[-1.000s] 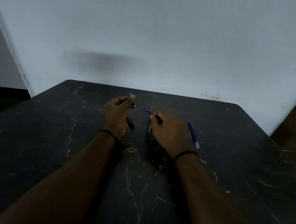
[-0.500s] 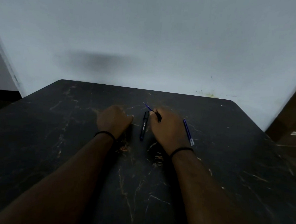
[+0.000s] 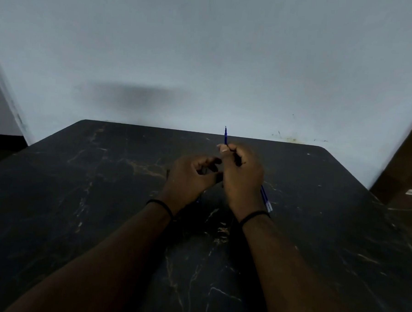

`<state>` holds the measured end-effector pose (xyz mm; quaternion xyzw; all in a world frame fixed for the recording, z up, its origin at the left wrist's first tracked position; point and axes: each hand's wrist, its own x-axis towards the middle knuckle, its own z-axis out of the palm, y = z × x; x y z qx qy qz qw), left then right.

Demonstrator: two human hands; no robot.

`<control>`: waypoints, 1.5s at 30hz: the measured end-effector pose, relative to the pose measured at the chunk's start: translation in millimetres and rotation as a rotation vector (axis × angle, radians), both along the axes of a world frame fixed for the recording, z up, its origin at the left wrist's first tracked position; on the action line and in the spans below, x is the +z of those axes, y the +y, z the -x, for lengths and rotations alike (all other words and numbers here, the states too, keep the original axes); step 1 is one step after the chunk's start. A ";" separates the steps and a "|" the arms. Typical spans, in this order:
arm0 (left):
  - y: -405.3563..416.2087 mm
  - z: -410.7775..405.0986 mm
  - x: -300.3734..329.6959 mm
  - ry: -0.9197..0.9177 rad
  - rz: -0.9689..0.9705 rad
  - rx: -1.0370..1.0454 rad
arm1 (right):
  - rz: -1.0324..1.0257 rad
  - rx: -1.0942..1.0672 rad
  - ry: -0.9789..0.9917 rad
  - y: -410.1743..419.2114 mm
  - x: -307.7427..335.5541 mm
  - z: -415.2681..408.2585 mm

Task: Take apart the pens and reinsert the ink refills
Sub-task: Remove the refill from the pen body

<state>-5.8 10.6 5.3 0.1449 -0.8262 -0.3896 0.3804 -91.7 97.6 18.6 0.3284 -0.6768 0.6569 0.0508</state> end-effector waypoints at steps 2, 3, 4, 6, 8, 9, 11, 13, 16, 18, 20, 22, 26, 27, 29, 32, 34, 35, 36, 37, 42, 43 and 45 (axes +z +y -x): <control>3.6 1.3 0.2 0.043 0.019 -0.066 | 0.017 0.038 -0.027 -0.6 -0.1 -4.0; 4.2 1.5 0.1 0.060 0.010 -0.063 | 0.014 0.050 -0.026 -0.9 -0.4 -5.8; 4.4 1.4 -0.1 0.074 -0.008 -0.044 | 0.009 0.057 -0.020 -1.1 -0.9 -7.5; 3.7 0.7 -0.6 0.094 -0.028 0.007 | 0.005 0.067 -0.011 -1.3 -1.6 -10.1; 2.3 0.5 -1.7 0.079 0.015 0.048 | 0.054 0.087 -0.003 -0.3 0.2 -13.6; 1.7 0.9 -2.3 0.053 0.043 0.064 | 0.094 0.078 0.031 0.6 2.3 -15.3; 0.9 0.7 -3.7 -0.007 0.095 0.093 | 0.180 0.020 0.138 2.7 9.7 -19.8; 0.5 0.3 -3.6 -0.027 0.117 0.113 | 0.284 -0.038 0.195 5.9 18.9 -23.0; 1.2 -0.5 -1.9 -0.063 0.143 0.149 | 0.431 -0.069 0.132 12.2 33.9 -21.9; 0.4 -0.9 -1.1 -0.090 0.121 0.178 | 0.503 -0.067 0.063 17.7 43.0 -14.0; 0.0 -1.8 -0.8 -0.090 0.090 0.195 | 0.495 -0.086 0.032 24.7 46.1 -2.4; -0.3 -2.0 -0.9 -0.089 0.087 0.204 | 0.421 -0.082 0.010 33.5 40.9 8.8; -0.7 -3.0 -0.4 -0.057 0.049 0.208 | 0.173 -0.163 0.145 55.2 26.1 34.9; -0.8 -3.2 -0.3 -0.054 0.047 0.211 | 0.136 -0.137 0.144 61.0 24.4 41.4; -1.1 -3.5 -0.5 -0.057 0.036 0.211 | 0.018 -0.135 0.144 71.2 17.7 53.9; -1.4 -3.9 -1.1 -0.059 -0.012 0.202 | -0.289 -0.201 0.103 81.6 -1.7 74.8; -1.2 -3.8 -1.8 -0.058 -0.022 0.199 | -0.507 -0.182 0.069 83.2 -14.2 85.4; -1.3 -3.7 -1.9 -0.056 -0.019 0.200 | -0.589 -0.170 0.057 83.0 -17.9 87.9; -1.7 -4.1 -1.8 -0.051 -0.007 0.204 | -0.650 -0.158 0.056 82.5 -19.6 88.8; -2.2 -4.2 -1.8 -0.044 0.011 0.209 | -0.691 -0.146 0.064 82.0 -20.3 88.4; -4.4 -3.9 -1.8 -0.046 0.030 0.218 | -0.709 -0.177 0.090 79.3 -19.2 83.2; -4.7 -3.4 -2.0 -0.044 0.031 0.220 | -0.715 -0.194 0.095 79.9 -19.0 83.5; -4.3 -3.0 -2.1 -0.040 0.040 0.229 | -0.776 -0.232 0.118 83.2 -17.2 83.3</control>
